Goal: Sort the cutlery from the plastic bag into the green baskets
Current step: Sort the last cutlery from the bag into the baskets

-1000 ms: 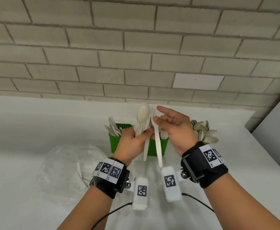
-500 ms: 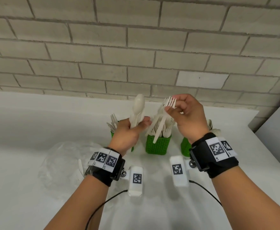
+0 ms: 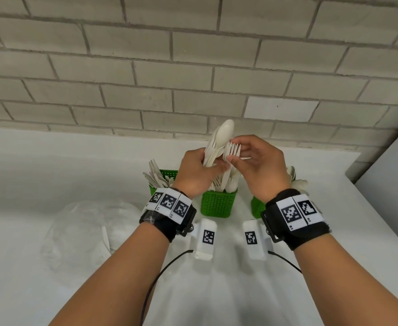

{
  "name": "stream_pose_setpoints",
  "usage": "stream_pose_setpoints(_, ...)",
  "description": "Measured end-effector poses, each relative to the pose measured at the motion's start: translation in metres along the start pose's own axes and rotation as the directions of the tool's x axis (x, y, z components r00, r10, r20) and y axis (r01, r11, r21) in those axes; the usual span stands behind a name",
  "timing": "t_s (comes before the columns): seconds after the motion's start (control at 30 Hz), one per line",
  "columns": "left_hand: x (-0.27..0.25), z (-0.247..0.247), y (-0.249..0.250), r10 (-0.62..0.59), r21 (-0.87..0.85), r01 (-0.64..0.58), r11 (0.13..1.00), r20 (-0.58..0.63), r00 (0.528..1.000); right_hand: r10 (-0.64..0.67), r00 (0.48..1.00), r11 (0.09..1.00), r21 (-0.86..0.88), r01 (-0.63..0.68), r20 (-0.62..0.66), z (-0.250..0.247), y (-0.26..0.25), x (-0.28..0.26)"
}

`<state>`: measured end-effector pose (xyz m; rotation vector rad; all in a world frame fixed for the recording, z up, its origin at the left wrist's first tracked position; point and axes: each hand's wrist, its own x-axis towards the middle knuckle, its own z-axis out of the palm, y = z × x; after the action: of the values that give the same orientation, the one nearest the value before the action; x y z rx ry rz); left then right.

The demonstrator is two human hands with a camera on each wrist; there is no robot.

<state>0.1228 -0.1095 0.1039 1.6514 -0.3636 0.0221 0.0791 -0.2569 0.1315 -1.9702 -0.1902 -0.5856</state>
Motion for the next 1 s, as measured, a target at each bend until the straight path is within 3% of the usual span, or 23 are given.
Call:
stream_pose_setpoints(0.13, -0.002, 0.003, -0.009, -0.019, 0.038, 0.019, 0.999, -0.013, 1.0, 0.023, 1.0, 0.999, -0.028, -0.023, 0.016, 0.001, 0.006, -0.002)
stream_pose_setpoints(0.33, 0.001, 0.0, -0.014, -0.056, 0.064, 0.057, 0.996, -0.015, 0.998, -0.042, 0.995, 0.993, -0.105, 0.051, 0.086, -0.001, 0.009, 0.0)
stream_pose_setpoints(0.43, -0.002, 0.001, -0.019, -0.103, 0.094, 0.104, 0.99, -0.009, 0.995, -0.085, 0.983, 0.923, -0.359, 0.138, 0.16, 0.001, 0.028, -0.004)
stream_pose_setpoints(0.57, -0.007, 0.002, -0.023, -0.137, -0.06, 0.133, 0.989, -0.07, 0.988, 0.033, 0.956, 0.786, -0.598, 0.154, 0.291, 0.004, 0.055, -0.017)
stream_pose_setpoints(0.67, -0.008, -0.001, -0.023, -0.15, -0.133, 0.138, 0.982, -0.089, 0.985, -0.008, 0.974, 0.825, -0.549, 0.136, 0.228, 0.002, 0.052, -0.02)
stream_pose_setpoints(0.8, -0.01, 0.001, -0.022, -0.11, 0.001, 0.111, 0.994, -0.1, 0.989, 0.067, 0.997, 0.984, -0.163, -0.074, -0.049, 0.005, 0.015, -0.012)
stream_pose_setpoints(0.9, -0.015, 0.008, -0.019, 0.016, 0.166, -0.005, 0.986, -0.063, 0.998, 0.128, 0.991, 0.986, -0.104, -0.132, -0.04, 0.009, -0.006, -0.007)
stream_pose_setpoints(1.0, -0.021, 0.015, -0.02, 0.031, 0.247, -0.02, 0.969, -0.04, 0.999, 0.18, 0.984, 0.972, -0.157, -0.175, 0.019, 0.014, -0.012, -0.005)
